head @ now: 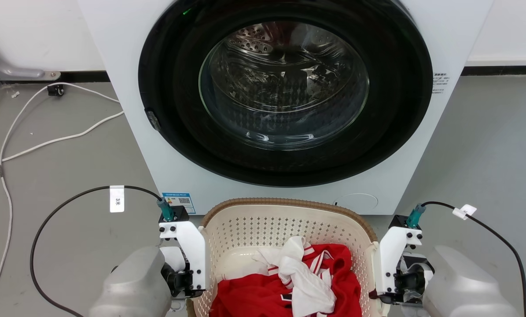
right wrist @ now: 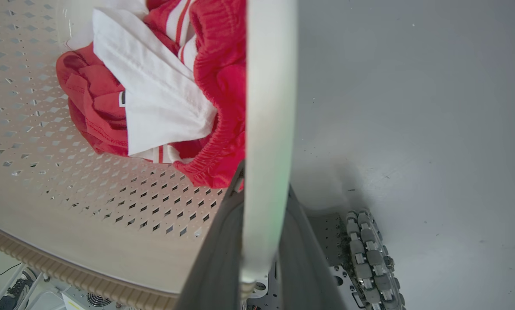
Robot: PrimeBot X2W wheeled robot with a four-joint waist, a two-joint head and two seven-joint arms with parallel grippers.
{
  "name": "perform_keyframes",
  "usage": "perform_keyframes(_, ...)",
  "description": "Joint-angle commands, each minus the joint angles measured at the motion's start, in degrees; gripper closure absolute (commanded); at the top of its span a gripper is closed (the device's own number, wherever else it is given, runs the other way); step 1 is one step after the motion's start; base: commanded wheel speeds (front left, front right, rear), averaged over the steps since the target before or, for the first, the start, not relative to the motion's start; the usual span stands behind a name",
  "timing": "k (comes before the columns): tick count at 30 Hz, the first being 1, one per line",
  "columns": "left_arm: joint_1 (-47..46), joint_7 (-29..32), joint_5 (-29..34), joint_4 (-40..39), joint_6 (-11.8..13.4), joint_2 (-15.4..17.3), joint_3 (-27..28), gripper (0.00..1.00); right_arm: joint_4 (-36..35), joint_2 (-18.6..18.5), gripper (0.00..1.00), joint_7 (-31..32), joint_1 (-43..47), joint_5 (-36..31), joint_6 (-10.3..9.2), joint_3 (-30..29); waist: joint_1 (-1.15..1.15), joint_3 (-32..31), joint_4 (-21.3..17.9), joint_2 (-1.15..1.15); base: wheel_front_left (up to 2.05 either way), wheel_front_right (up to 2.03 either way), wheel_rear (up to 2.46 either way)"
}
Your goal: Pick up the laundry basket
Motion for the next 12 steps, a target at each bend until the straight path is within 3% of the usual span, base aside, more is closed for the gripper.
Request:
perform_keyframes(1,-0.3,-0.2,-0.5,-0.7,-0.6,-1.4,0.0,1.0,-0.8,1.9,1.0,0.2,0.2,0.1,0.96,-0.2,0.0,0.0,0.0,0.0,0.0,0.0,0.0)
perform_keyframes(12,-0.3,-0.1,-1.0,-0.5,-0.6,-1.6,-0.5,1.0,-0.8,2.0,1.0,0.3,-0.4,-0.4,0.96,-0.7,0.0,-0.1,0.0,0.0,0.0,0.0,0.0)
